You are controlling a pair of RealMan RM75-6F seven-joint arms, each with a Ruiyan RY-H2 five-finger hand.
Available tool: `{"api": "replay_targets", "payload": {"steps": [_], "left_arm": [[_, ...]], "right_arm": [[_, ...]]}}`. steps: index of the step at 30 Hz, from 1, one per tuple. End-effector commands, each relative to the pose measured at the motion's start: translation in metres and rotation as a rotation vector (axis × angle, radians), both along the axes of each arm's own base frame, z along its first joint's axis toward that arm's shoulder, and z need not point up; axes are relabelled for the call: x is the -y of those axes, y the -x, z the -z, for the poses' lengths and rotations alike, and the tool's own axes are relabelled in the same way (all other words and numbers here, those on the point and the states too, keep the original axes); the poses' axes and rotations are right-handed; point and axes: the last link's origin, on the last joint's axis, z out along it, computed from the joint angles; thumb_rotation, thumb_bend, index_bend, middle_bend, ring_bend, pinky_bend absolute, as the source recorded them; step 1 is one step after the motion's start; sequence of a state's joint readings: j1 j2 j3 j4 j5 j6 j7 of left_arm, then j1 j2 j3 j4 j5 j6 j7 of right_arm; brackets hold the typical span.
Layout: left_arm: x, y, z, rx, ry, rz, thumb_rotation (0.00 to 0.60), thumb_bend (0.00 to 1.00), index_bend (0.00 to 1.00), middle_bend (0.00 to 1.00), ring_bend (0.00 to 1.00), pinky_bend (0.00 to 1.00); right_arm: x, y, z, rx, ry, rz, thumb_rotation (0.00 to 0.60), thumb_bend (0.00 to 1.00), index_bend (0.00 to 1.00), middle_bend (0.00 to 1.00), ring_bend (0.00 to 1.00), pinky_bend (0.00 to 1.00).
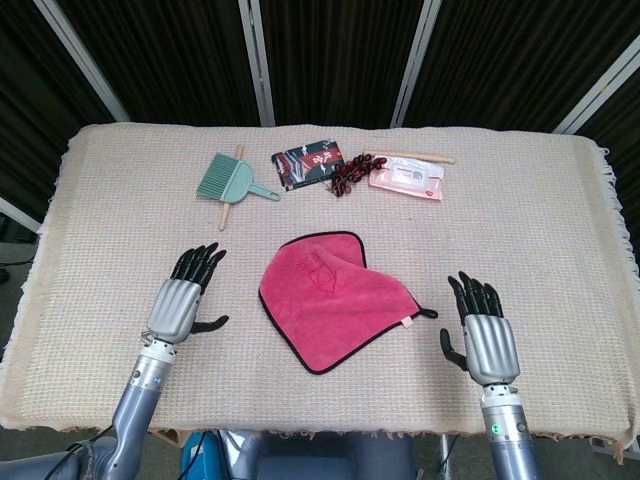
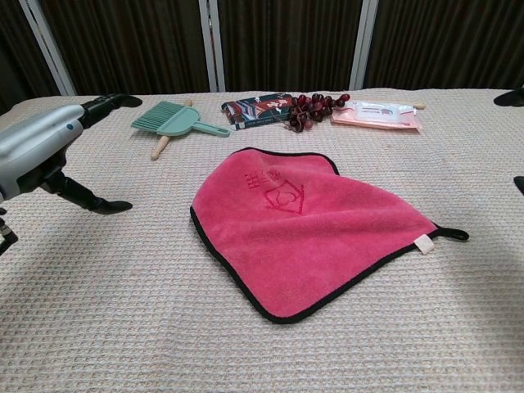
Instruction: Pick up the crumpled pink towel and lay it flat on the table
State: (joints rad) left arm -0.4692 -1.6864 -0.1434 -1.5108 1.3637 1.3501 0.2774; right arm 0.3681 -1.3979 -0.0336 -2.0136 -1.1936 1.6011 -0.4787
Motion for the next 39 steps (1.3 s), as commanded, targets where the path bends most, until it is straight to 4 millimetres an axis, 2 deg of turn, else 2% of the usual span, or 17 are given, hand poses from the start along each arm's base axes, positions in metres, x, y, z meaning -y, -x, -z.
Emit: {"api": "replay_targets", "payload": {"steps": [1,8,19,26,39], "left_arm": [[-0.014,-0.004,0.010,-0.032,-0.058,-0.025,0.600,0.10,0.00,0.00,0.00,0.00],[-0.030,-0.008,0.037,-0.070,-0.037,-0.065,0.600,0.10,0.00,0.00,0.00,0.00],[-0.043,-0.024,0.083,-0.091,-0.001,-0.078,0.600,0.12,0.00,0.00,0.00,0.00],[-0.054,-0.031,0.095,-0.059,-0.022,-0.079,0.600,0.16,0.00,0.00,0.00,0.00],[-0.070,-0.056,0.108,0.047,-0.058,-0.021,0.600,0.27,0.00,0.00,0.00,0.00]], "right_arm": [[-0.002,0.001,0.003,0.022,-0.007,-0.009,0.600,0.48,0.00,0.00,0.00,0.00],[-0.002,-0.001,0.004,0.057,-0.012,-0.040,0.600,0.48,0.00,0.00,0.00,0.00],[0.004,0.002,0.005,0.109,0.012,-0.031,0.600,0.48,0.00,0.00,0.00,0.00],[0.007,0.007,0.008,0.103,0.010,-0.018,0.600,0.48,0.00,0.00,0.00,0.00],[0.010,0.012,0.014,0.098,-0.013,-0.001,0.600,0.48,0.00,0.00,0.00,0.00]]}}
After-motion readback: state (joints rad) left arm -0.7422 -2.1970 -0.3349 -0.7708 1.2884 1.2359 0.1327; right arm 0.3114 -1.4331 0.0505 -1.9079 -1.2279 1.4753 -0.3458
